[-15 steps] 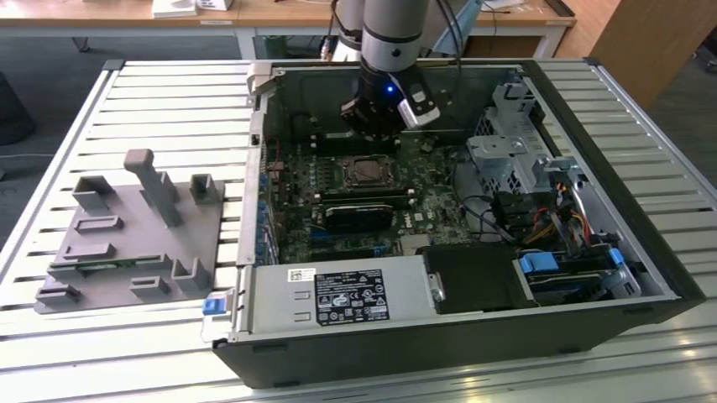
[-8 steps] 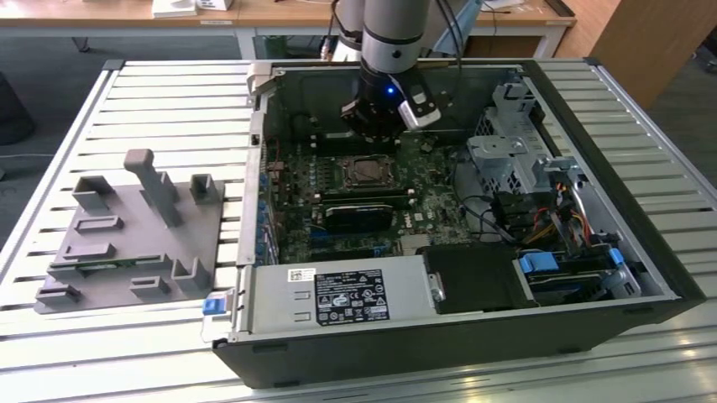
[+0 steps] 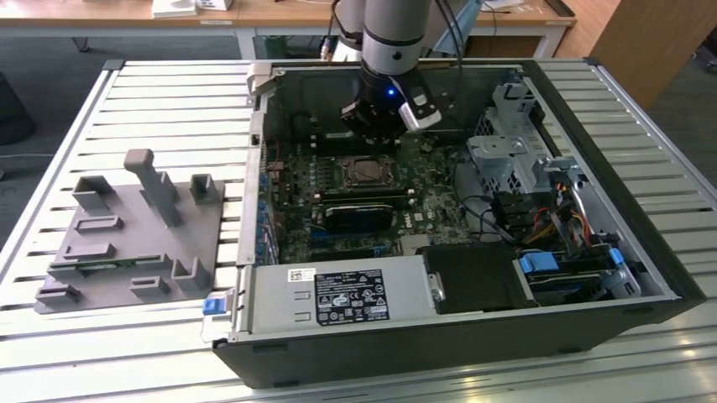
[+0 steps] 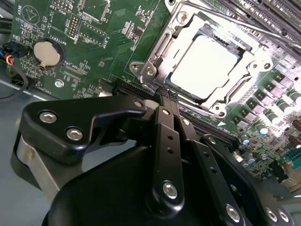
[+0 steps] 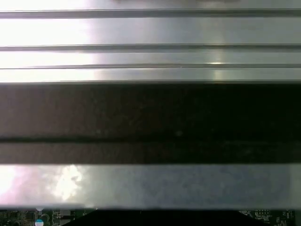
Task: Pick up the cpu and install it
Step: 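Install the second cpu locking lever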
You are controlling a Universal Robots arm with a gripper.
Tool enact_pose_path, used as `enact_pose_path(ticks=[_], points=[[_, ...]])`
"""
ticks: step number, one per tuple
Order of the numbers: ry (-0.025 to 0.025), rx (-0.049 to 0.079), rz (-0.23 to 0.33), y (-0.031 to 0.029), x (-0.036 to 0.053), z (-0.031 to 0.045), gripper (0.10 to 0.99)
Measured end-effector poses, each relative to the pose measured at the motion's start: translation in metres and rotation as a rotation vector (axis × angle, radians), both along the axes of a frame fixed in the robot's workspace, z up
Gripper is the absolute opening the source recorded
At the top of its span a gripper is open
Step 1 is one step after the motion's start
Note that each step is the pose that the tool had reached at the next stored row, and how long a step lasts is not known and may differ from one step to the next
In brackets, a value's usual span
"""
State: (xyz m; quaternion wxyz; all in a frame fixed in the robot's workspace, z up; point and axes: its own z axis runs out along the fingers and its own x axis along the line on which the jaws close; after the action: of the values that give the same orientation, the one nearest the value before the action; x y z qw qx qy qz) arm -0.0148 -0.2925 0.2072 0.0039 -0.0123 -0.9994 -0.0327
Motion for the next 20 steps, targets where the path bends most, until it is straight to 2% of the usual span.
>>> enact_pose_path(ticks=[14, 17, 20], points=[[0.0002, 0.000, 0.000, -0.0100, 0.0000, 0.0008, 0.106], [-0.0001, 0.000, 0.000, -0.0100, 0.0000, 0.0064, 0.106], [0.0000, 0.000, 0.000, -0.0100, 0.0000, 0.0154, 0.106]])
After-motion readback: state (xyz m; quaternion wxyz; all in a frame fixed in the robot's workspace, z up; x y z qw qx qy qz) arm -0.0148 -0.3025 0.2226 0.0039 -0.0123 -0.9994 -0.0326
